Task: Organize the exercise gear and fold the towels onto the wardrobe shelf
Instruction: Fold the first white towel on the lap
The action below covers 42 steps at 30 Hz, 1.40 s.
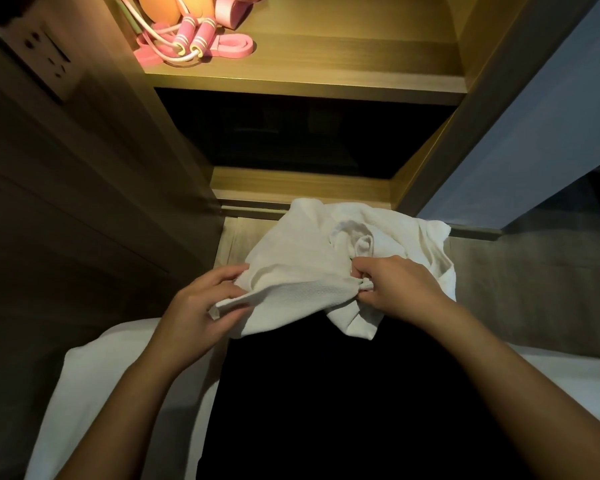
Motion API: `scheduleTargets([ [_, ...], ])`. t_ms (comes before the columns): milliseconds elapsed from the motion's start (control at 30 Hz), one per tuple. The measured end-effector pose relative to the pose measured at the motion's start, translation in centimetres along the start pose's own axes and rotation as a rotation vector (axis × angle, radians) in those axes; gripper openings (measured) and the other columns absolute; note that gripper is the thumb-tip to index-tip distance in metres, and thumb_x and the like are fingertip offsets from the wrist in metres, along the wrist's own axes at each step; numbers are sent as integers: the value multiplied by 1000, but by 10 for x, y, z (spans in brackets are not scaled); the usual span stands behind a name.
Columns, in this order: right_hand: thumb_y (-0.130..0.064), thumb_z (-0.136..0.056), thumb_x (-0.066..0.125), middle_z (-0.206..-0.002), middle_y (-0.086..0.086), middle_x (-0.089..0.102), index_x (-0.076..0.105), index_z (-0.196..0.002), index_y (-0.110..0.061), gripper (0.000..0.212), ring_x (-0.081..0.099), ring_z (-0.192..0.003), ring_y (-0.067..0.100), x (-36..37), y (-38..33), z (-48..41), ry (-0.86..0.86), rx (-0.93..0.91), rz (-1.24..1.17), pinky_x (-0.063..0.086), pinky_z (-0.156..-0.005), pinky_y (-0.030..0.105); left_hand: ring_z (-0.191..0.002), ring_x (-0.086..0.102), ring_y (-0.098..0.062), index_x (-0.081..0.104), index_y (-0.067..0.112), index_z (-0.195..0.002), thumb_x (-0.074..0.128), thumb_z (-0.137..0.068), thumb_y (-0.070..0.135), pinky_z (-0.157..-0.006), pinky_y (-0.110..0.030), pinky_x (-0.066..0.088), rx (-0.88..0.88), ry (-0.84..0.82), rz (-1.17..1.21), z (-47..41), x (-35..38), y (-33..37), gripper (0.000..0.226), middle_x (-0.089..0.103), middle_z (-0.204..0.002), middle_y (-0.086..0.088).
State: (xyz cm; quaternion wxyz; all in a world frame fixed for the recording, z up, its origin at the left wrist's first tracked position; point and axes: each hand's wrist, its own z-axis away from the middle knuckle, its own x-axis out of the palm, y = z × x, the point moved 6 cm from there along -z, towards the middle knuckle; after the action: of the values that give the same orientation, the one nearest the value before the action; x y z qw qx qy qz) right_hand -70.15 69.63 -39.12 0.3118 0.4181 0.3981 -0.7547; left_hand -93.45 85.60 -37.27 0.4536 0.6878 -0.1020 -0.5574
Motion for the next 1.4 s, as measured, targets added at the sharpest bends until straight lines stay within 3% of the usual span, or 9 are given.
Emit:
scheduleTargets([
  [133, -32, -77, 58, -77, -8, 60, 45, -79, -30, 12, 53, -78, 18, 1, 1, 1, 7, -6, -7, 30, -52, 28, -136, 41, -11, 69, 28, -113, 72, -84, 11, -107, -37, 42, 13, 71, 96, 14, 14, -2, 33, 44, -149, 7],
  [333, -31, -75, 58, -74, -9, 58, 43, -74, -33, 16, 52, -76, 17, 2, 1, 1, 4, -8, -20, 29, -51, 27, -138, 39, -12, 65, 32, -116, 60, -88, 41, -106, -28, 37, 14, 165, 68, 21, 24, 4, 30, 39, -152, 6],
  [533, -33, -76, 58, -75, -9, 58, 41, -70, -36, 19, 52, -77, 17, 3, 3, 2, -5, 14, -36, 31, -53, 28, -122, 47, 9, 58, 41, -119, 64, -90, 24, -94, -9, 45, -130, 247, 250, 14, 27, -6, 34, 51, -135, 21],
  [667, -33, -76, 59, -75, -9, 58, 42, -73, -34, 17, 53, -77, 17, 4, 3, 1, 0, 13, -39, 30, -52, 28, -97, 62, -6, 62, 30, -110, 65, -90, 28, -67, -12, 48, -377, 321, 366, 8, 25, -23, 20, 65, -101, 14],
  [733, -33, -76, 59, -77, -9, 59, 42, -74, -34, 17, 53, -78, 18, 4, 3, 1, -2, 9, -35, 30, -53, 28, -93, 64, -12, 64, 29, -104, 64, -90, 29, -62, -13, 49, -461, 342, 481, 4, 24, -29, 14, 66, -97, 12],
  [867, -34, -76, 60, -78, -9, 60, 46, -81, -31, 14, 53, -79, 18, 5, 4, 1, 11, 4, -38, 33, -54, 29, -95, 63, -15, 63, 32, -96, 64, -91, 24, -68, -24, 51, -522, 342, 553, 0, 20, -35, 9, 66, -100, 10],
  [1033, -35, -76, 59, -79, -10, 61, 46, -79, -33, 14, 53, -78, 16, 6, 5, 0, 7, 3, -46, 32, -53, 28, -94, 63, -16, 68, 21, -92, 62, -92, 21, -66, -21, 49, -550, 326, 561, 7, 17, -40, 5, 68, -97, 4],
  [1300, -41, -79, 62, -82, -14, 62, 50, -84, -38, 14, 57, -83, 14, -2, -1, 4, -7, 5, -59, 38, -59, 29, -94, 57, -14, 54, 28, -91, 52, -98, 30, -68, -26, 45, -718, 443, 556, -1, 28, -23, 8, 59, -99, 4],
  [1400, -58, -70, 75, -80, -24, 54, 53, -112, -48, 48, 52, -78, -5, -14, -3, 9, -14, -31, -227, 39, -64, 21, -88, 58, -3, 52, 31, -90, 52, -98, 26, -65, -22, 43, -547, 523, 412, -11, 13, -1, 9, 58, -92, 11],
])
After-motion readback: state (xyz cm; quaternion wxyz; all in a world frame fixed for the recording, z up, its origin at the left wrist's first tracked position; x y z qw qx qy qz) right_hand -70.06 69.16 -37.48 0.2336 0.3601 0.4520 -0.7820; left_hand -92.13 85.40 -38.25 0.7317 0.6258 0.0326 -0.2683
